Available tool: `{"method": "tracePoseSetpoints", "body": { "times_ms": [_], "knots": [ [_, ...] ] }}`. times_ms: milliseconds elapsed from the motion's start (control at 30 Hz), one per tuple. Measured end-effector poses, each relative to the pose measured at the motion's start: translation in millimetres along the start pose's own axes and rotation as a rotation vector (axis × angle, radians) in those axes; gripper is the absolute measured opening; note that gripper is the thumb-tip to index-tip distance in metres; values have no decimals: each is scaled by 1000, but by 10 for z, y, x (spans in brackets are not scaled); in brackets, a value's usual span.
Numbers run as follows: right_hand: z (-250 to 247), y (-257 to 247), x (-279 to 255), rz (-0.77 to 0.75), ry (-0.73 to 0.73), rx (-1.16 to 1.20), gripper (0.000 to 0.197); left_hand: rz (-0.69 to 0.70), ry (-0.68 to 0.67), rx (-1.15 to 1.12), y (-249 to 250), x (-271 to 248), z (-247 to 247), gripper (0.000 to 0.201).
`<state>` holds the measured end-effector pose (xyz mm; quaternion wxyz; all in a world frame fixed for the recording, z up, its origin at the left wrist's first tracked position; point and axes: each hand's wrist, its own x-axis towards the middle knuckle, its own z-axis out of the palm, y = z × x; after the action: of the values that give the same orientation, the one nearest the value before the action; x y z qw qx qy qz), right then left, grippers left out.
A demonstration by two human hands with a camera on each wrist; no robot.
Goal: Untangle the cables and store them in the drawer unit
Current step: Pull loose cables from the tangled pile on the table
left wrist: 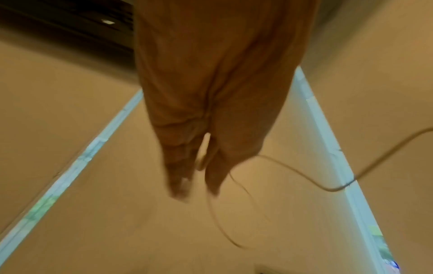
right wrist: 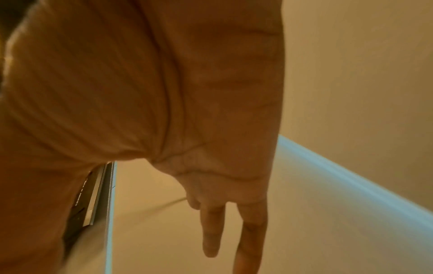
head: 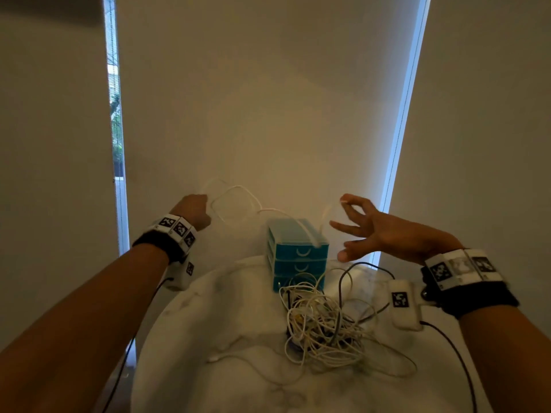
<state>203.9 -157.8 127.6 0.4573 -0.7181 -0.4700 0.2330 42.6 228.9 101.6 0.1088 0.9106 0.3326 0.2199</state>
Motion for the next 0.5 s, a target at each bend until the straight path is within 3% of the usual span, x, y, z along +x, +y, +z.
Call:
{"method": "tracePoseSetpoints", "body": {
  "times_ms": [100,167,233,300,367,500],
  "knots": [
    [296,131,189,-56,35,40,119,-137,-107,229,-167,-49,-6,45],
    [552,221,329,-79,132,-1,83,-139,-100,274,-104,-168,-13,34],
    [800,334,474,-86,262,31,59,-77,-35,233,9,-284,3,27],
    [988,455,606,-82,401,103,50,72,-54,49,159,-331,59,24],
    [1099,569,706,-101,504,88,41,228,-168,-240,356,-396,155,31],
    [1174,724,778,-135,539,75,15,349,-242,-555,764,-524,385,33]
  ]
}}
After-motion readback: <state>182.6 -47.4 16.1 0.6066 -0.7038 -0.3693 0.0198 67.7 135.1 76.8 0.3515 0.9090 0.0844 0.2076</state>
